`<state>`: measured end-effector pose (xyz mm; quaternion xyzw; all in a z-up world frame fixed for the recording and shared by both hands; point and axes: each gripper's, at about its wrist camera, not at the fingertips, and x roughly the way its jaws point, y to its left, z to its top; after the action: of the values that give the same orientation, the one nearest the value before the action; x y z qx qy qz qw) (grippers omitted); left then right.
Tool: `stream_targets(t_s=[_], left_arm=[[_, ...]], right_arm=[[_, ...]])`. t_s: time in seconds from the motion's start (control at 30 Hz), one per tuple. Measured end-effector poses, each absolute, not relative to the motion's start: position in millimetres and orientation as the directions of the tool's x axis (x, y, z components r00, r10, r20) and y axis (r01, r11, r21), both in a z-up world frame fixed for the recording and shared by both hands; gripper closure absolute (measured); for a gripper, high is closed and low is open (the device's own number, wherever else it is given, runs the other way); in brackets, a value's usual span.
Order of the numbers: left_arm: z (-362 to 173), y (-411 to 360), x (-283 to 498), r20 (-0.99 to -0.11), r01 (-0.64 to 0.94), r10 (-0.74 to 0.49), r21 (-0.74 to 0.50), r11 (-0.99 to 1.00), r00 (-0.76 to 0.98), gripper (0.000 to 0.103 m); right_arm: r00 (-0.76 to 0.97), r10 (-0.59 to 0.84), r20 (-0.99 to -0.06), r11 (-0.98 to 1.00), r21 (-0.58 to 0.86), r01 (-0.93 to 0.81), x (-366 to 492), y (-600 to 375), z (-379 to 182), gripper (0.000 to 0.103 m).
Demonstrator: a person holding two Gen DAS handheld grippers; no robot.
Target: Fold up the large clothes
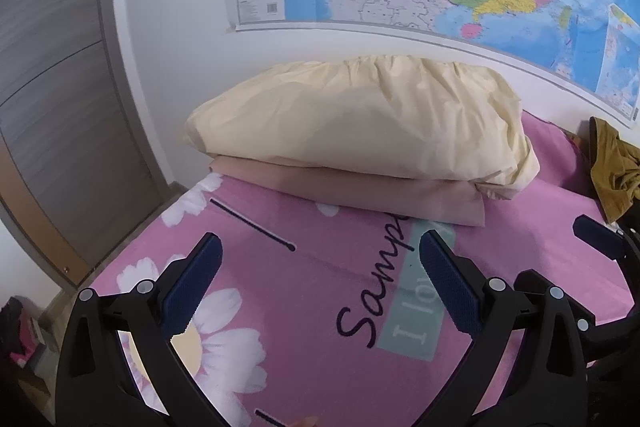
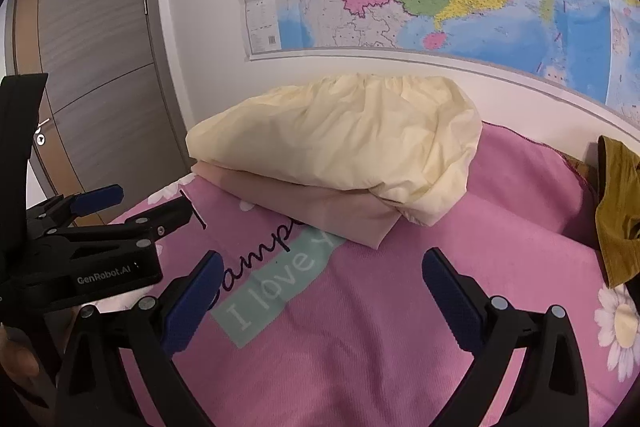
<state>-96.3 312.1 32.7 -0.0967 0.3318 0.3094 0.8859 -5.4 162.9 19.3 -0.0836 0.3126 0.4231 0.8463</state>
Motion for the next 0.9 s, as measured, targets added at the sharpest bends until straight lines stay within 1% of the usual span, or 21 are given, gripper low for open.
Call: stream_targets(t_s=[0.9], left_arm=[[37,292,-118,-0.627,-0.616,0.511,0.062,0.785,0.588,0.005]], right_arm=[[0.443,0.671,-0.594,0.627,0.136,-0.767,-29,153,19,0.006]])
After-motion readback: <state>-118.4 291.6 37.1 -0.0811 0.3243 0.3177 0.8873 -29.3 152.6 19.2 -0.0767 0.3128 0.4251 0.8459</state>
